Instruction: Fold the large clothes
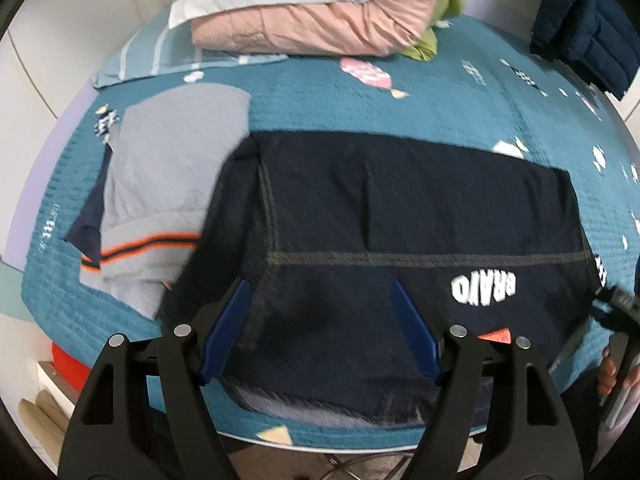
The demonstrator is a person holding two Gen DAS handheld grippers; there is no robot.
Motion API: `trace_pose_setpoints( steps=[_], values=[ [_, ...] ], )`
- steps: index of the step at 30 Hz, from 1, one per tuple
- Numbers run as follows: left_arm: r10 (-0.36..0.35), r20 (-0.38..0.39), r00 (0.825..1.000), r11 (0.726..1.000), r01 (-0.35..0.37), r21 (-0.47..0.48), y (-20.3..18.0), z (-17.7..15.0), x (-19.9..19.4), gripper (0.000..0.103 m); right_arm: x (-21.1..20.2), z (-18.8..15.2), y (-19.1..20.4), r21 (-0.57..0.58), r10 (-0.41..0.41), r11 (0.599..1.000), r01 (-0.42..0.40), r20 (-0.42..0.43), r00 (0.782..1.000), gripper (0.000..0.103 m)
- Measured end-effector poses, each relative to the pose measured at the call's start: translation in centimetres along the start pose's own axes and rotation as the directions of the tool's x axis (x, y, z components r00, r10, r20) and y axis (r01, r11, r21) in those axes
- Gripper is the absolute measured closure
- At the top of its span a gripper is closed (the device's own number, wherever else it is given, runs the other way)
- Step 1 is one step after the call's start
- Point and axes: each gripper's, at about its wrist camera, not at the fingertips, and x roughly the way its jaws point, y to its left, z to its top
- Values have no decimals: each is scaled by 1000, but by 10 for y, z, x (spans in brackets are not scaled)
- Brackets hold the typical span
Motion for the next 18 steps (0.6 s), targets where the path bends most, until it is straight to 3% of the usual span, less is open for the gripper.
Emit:
trace_pose_setpoints(
  steps=[1, 2, 6, 8, 10, 11, 12, 13, 14, 16, 17, 18],
  values=[
    [0, -6, 1000, 1000, 0, 5, -4, -4, 1, 29, 0, -1, 2, 24, 133, 991, -133, -13, 991, 8],
    [2, -8, 1000, 1000, -2, 7, -6, -6, 1, 29, 0, -2, 3, 27, 163, 986, -162, -15, 987, 8],
    [-24, -21, 999, 1000, 24, 12, -18, -21, 1, 29, 22, 0, -14, 136, 83, 988, -76, -44, 996, 8],
    [-21, -29, 999, 1000, 21, 19, -22, -25, 2, 29, 25, 1, -19, 183, 109, 978, -104, -19, 994, 8],
    [-22, -34, 999, 999, 22, 23, -27, -30, 2, 29, 20, 3, -12, 143, 121, 982, -121, 9, 993, 27],
    [-29, -35, 999, 999, 29, 23, -28, -31, 2, 29, 21, 5, -8, 108, 99, 989, -99, 3, 995, 56],
    [-38, -38, 999, 999, 39, 21, -29, -32, 3, 29, 23, 7, -5, 79, 71, 994, -71, -1, 997, 72],
    [-50, -43, 998, 999, 51, 19, -30, -32, 4, 29, 28, 7, -1, 58, 52, 997, -51, -7, 999, 74],
    [-51, -47, 998, 998, 52, 20, -32, -31, 5, 29, 32, 10, 1, 49, 46, 998, -45, -14, 999, 74],
    [-43, -44, 998, 999, 44, 25, -36, -31, 6, 29, 43, 12, 8, 16, 41, 999, -41, -43, 998, 63],
    [-45, -42, 998, 998, 47, 29, -38, -30, 6, 29, 48, 14, 12, 1, 69, 998, -69, -62, 996, 46],
    [-48, -41, 998, 998, 50, 37, -42, -29, 7, 29, 45, 19, 9, -7, 77, 997, -77, -62, 995, 41]
  ],
)
